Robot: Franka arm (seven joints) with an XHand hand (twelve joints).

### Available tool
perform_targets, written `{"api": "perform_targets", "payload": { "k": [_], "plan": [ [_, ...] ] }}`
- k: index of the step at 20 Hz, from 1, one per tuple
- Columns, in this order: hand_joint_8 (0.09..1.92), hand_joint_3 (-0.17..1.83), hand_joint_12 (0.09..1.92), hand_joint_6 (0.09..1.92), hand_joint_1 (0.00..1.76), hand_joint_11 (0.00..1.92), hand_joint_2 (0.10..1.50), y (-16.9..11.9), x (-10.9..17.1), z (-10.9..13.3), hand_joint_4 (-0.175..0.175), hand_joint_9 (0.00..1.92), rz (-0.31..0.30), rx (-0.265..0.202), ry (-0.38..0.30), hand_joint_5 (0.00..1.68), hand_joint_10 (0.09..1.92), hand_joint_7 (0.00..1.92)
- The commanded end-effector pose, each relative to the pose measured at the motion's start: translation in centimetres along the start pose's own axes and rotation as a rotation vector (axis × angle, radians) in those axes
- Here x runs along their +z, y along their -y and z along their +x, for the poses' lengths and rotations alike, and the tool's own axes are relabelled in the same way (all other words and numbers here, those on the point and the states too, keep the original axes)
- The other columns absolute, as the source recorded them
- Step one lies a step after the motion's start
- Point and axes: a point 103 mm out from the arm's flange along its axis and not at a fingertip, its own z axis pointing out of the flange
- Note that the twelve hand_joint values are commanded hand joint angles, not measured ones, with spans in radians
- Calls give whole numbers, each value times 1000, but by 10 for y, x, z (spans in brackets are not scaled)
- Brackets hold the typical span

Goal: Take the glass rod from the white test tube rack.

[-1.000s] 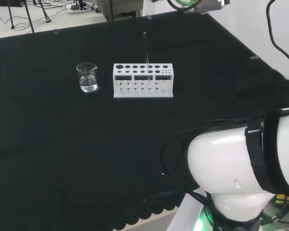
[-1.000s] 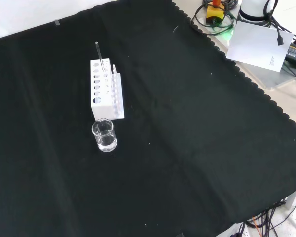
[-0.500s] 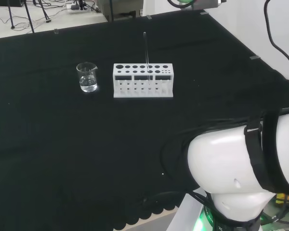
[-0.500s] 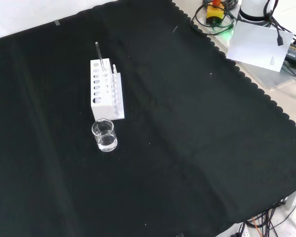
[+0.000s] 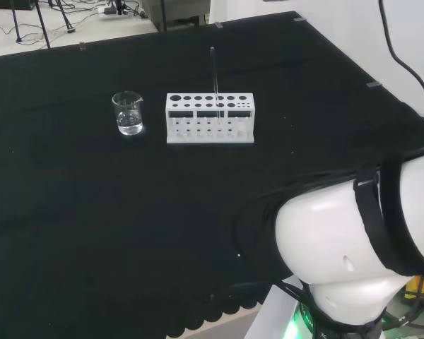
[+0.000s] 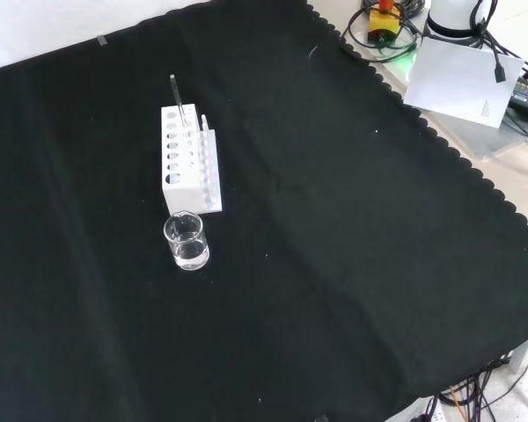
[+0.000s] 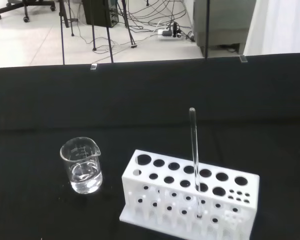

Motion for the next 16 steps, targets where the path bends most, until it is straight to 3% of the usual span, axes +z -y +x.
{"api": "perform_targets", "payload": {
  "k": [1,9,16],
  "plan": [
    [836,517,1400,87,542,209,932,-85,-5,-4,-150,582,-36,-60,-27,303,802,445],
    [845,517,1401,87,535,233,939,-131,25,-20,-160,614,-2,-88,-23,339,803,498],
    [842,512,1389,87,533,259,950,-153,87,-26,-168,673,72,-108,2,379,798,571]
  ]
}}
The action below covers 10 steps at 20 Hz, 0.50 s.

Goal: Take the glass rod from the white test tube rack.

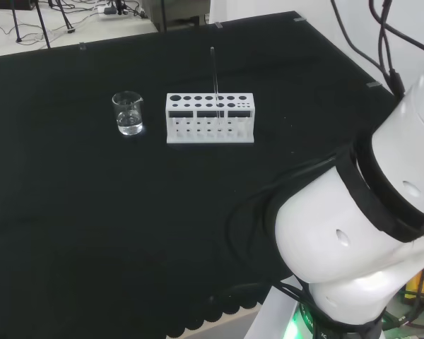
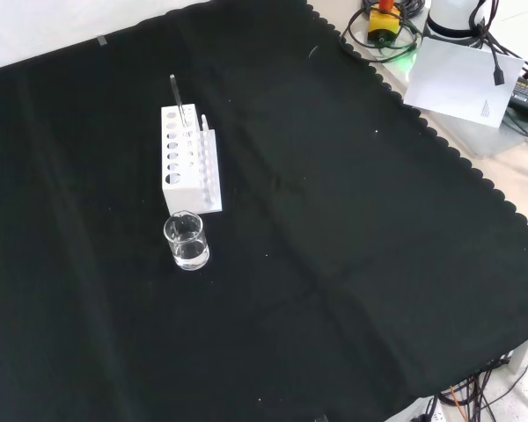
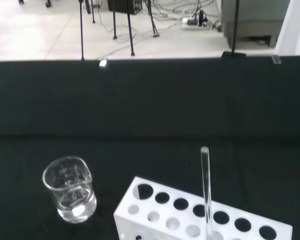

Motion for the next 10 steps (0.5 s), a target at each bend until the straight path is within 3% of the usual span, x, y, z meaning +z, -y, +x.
{"api": "perform_targets", "payload": {
  "k": [1,10],
  "plan": [
    [839,511,1387,87,533,262,951,-30,47,-13,-169,679,31,-28,15,384,795,577],
    [820,498,1372,163,538,316,958,-45,80,-20,-171,772,32,-37,5,499,773,680]
  ]
}}
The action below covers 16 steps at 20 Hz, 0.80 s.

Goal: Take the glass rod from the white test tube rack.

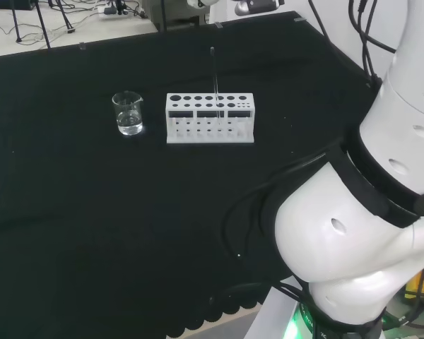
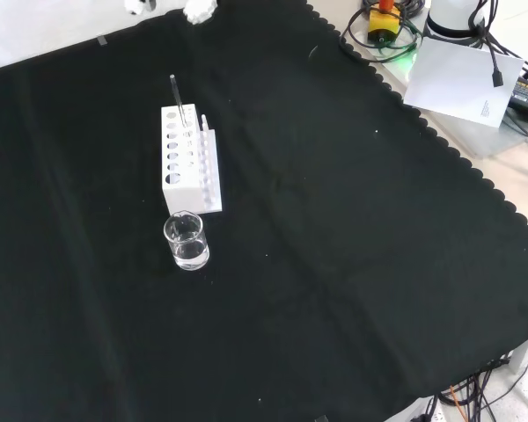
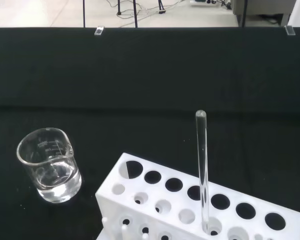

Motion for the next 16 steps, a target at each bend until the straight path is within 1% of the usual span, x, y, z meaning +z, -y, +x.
{"api": "perform_targets", "payload": {
  "k": [1,3,4,5,8,12,16],
  "plan": [
    [804,494,1361,301,546,355,950,-10,21,-9,-169,807,-11,-4,-1,510,756,712],
    [793,496,1340,645,557,417,932,-13,30,-12,-164,855,-4,4,1,474,743,754],
    [795,500,1335,762,560,432,925,-14,33,-14,-162,868,-2,6,-1,451,744,763],
    [797,502,1333,831,560,441,921,-15,37,-15,-162,877,0,5,-4,438,746,768],
    [804,505,1331,903,559,452,917,-19,46,-19,-161,890,7,7,-20,427,753,777],
    [811,506,1329,926,556,455,917,-25,57,-22,-162,900,17,7,-30,423,760,786],
    [819,507,1329,937,555,459,918,-28,70,-24,-163,914,37,4,-26,420,769,803]
  ]
}}
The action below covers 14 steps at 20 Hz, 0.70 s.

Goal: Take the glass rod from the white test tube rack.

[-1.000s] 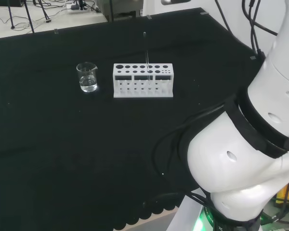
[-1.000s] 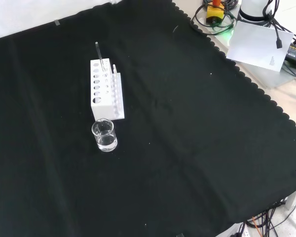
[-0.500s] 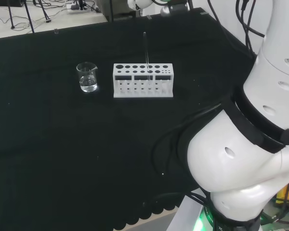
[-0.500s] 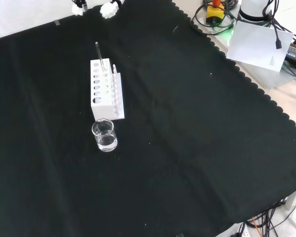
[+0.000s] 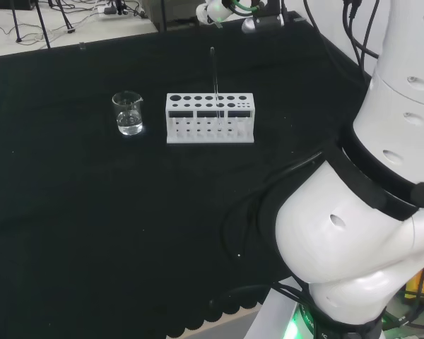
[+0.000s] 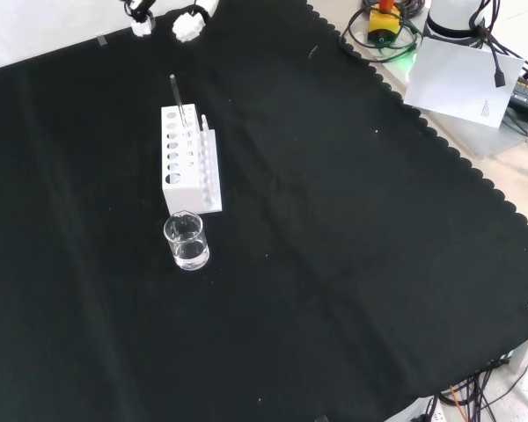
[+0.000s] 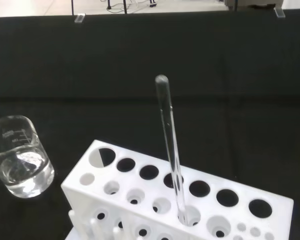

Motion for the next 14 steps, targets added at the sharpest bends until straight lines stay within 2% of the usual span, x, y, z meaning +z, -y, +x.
{"api": "perform_targets", "payload": {
  "k": [1,8,14],
  "plan": [
    [821,507,1329,939,555,460,919,-13,33,4,-163,919,34,-25,-9,420,771,809],
    [831,508,1328,953,556,467,924,-16,58,1,-164,949,75,-14,-16,419,785,838],
    [845,509,1326,959,558,472,929,-18,68,5,-168,1020,96,-20,7,418,817,884]
  ]
}}
